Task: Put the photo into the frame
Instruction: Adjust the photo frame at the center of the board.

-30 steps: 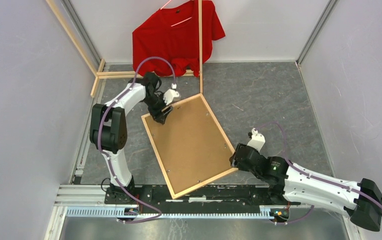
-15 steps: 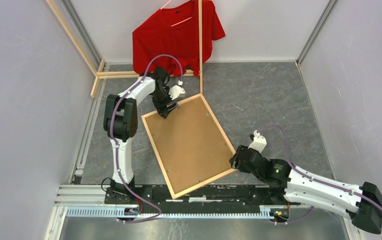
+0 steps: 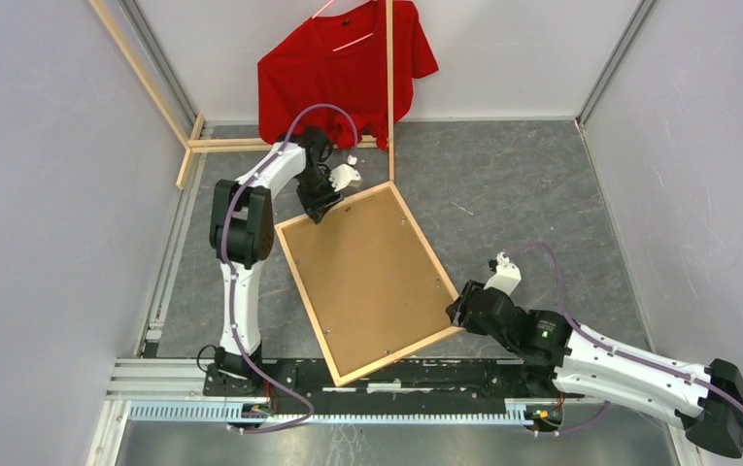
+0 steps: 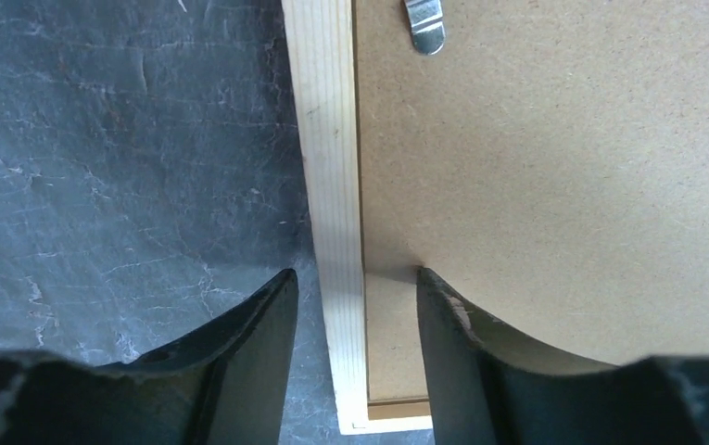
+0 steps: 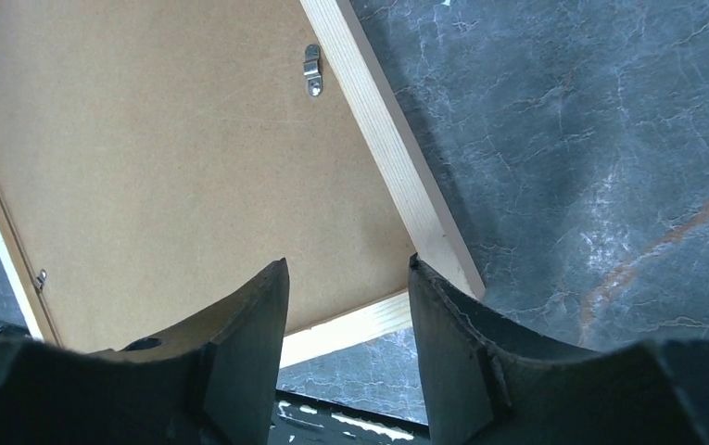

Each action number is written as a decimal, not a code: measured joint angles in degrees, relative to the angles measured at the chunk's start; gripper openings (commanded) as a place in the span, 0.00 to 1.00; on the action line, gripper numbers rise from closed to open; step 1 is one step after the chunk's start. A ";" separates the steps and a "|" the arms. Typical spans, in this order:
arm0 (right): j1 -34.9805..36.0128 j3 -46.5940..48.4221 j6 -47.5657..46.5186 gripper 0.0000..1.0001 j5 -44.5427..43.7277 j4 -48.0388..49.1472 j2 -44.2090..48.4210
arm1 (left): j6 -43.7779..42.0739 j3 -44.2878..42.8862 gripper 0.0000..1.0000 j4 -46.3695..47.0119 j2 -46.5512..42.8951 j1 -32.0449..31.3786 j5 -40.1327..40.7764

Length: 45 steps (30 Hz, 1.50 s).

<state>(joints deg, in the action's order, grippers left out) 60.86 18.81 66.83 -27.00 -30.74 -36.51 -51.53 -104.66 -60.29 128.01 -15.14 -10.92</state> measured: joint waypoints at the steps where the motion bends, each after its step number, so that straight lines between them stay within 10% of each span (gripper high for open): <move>1: 0.00 0.00 0.00 0.56 -0.02 -0.02 0.31 | -0.04 -0.83 0.52 -0.98 0.52 0.07 -0.15; 6: 0.00 0.00 0.42 0.55 -0.07 -0.31 1.86 | -0.46 -4.07 0.23 -4.15 2.49 0.07 -0.11; 14: 0.00 -0.57 0.85 0.55 -0.09 -0.66 2.97 | -0.70 -5.31 0.06 -4.66 2.69 -0.07 -0.83; 32: 0.00 -1.42 0.87 0.55 -0.15 -0.59 4.17 | 0.74 -4.22 0.02 -3.19 -7.48 -5.01 0.63; 45: 0.00 -1.46 1.09 0.67 0.28 -0.02 3.23 | 3.37 20.48 0.02 6.95 -18.75 11.78 6.93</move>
<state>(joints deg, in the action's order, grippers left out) 60.86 17.34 67.92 -26.72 -30.76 -33.28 -48.16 -84.18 -53.34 109.25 -3.36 -3.99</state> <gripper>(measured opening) 0.641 0.240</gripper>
